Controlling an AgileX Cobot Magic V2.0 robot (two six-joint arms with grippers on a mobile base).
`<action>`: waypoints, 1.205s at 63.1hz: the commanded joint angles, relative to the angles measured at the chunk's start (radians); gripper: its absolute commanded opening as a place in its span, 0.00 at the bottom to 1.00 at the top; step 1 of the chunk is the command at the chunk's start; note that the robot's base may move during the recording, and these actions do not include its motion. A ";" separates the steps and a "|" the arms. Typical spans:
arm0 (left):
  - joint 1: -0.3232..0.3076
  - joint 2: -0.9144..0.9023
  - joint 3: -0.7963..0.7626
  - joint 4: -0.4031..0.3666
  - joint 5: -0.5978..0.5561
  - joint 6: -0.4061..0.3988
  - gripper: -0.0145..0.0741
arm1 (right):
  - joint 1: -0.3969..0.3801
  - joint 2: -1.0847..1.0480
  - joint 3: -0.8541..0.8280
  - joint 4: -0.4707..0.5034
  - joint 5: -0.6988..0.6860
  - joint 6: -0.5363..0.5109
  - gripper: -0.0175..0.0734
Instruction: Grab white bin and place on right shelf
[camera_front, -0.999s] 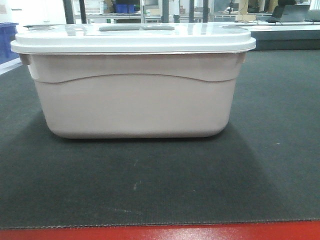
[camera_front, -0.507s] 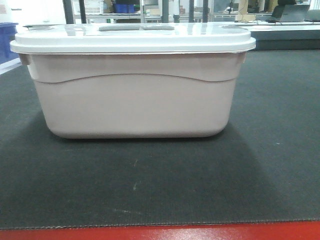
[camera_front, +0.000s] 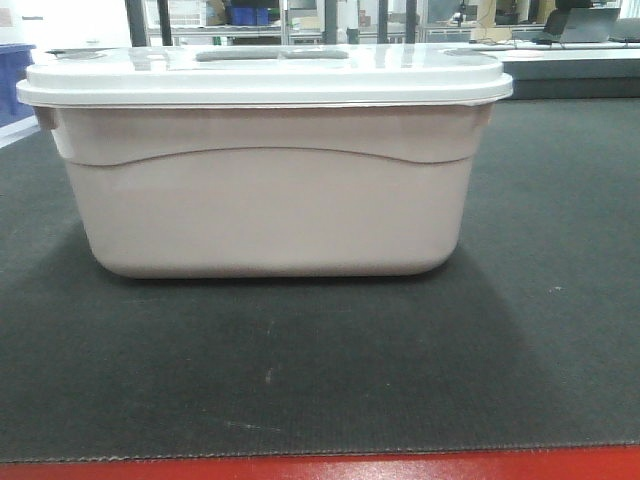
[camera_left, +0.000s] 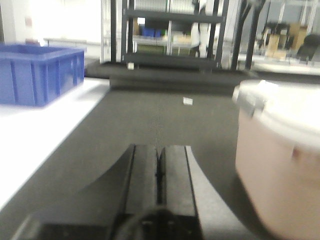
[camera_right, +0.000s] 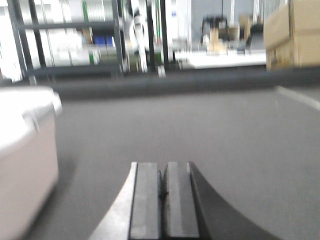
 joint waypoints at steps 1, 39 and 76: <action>-0.005 0.022 -0.145 0.003 -0.037 -0.005 0.03 | -0.001 0.031 -0.132 0.013 -0.096 -0.003 0.27; -0.037 0.612 -0.669 -0.146 0.250 -0.005 0.43 | -0.001 0.665 -0.643 0.099 0.030 -0.002 0.77; 0.005 1.173 -0.968 -0.882 0.671 0.332 0.59 | -0.001 1.132 -1.062 0.839 0.677 -0.137 0.83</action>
